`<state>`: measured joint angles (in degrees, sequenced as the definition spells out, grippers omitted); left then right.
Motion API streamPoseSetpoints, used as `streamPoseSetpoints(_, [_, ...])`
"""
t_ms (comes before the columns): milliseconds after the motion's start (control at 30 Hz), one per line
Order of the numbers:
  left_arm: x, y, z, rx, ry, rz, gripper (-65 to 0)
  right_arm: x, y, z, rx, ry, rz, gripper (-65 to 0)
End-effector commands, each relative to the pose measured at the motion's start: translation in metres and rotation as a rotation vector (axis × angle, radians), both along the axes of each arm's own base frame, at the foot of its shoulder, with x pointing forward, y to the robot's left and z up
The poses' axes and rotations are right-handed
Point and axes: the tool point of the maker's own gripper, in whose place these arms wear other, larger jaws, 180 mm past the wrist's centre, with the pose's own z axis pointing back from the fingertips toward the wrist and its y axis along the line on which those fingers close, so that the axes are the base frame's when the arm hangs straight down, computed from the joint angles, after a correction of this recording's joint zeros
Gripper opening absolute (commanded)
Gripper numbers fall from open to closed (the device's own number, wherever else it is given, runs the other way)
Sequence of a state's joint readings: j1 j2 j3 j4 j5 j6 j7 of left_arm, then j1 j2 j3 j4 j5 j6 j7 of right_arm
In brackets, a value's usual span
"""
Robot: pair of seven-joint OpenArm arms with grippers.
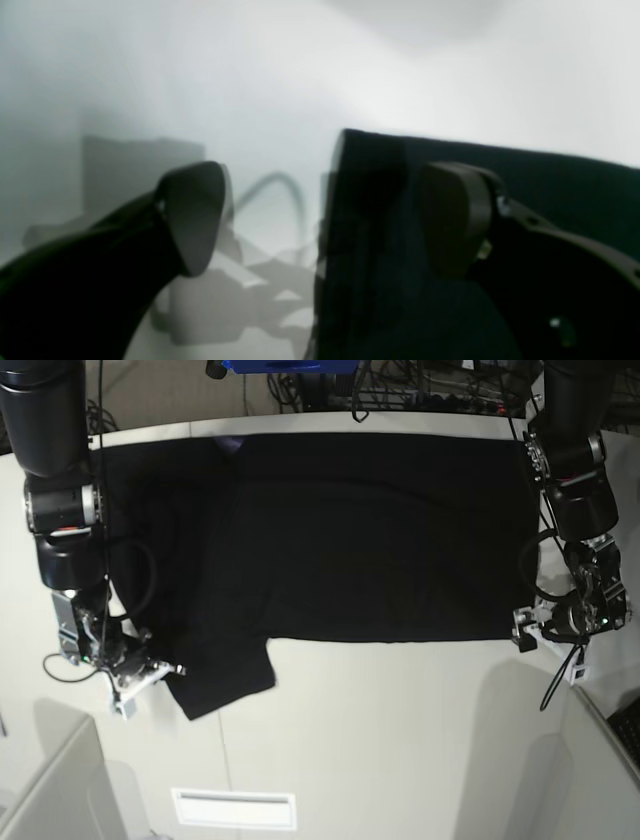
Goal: Fold the T-shirt properly
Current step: 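Move the left gripper to the hem corner and grasp both edges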
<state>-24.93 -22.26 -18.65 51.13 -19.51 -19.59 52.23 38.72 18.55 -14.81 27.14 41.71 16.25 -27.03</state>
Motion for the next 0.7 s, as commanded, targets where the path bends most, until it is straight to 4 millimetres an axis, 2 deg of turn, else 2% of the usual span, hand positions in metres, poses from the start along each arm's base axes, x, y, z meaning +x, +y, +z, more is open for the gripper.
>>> streamPoseSetpoints(0, [0.014,-0.003,0.014,-0.006,-0.047,-0.008,-6.6,0.023,-0.004,0.027,0.002,-0.079,-0.007,-65.0])
streamPoseSetpoints(200, [0.019,-0.015,0.011,-0.023,-0.068,-0.013,-6.6,0.021,-0.006,0.026,0.0,-0.076,-0.009,-65.0])
streamPoseSetpoints(333, [0.018,-0.019,0.001,-0.055,-0.04,-0.001,-6.9,0.021,-0.008,0.026,-0.002,-0.075,-0.012,-65.0])
streamPoseSetpoints(533, [0.018,-0.018,-0.006,-0.066,-0.045,0.013,-19.6,0.021,-0.008,0.026,-0.002,-0.075,-0.012,-65.0])
streamPoseSetpoints(667, [0.016,-0.019,-0.008,-0.072,-0.042,0.014,-20.7,0.021,-0.008,0.026,-0.002,-0.075,-0.012,-65.0])
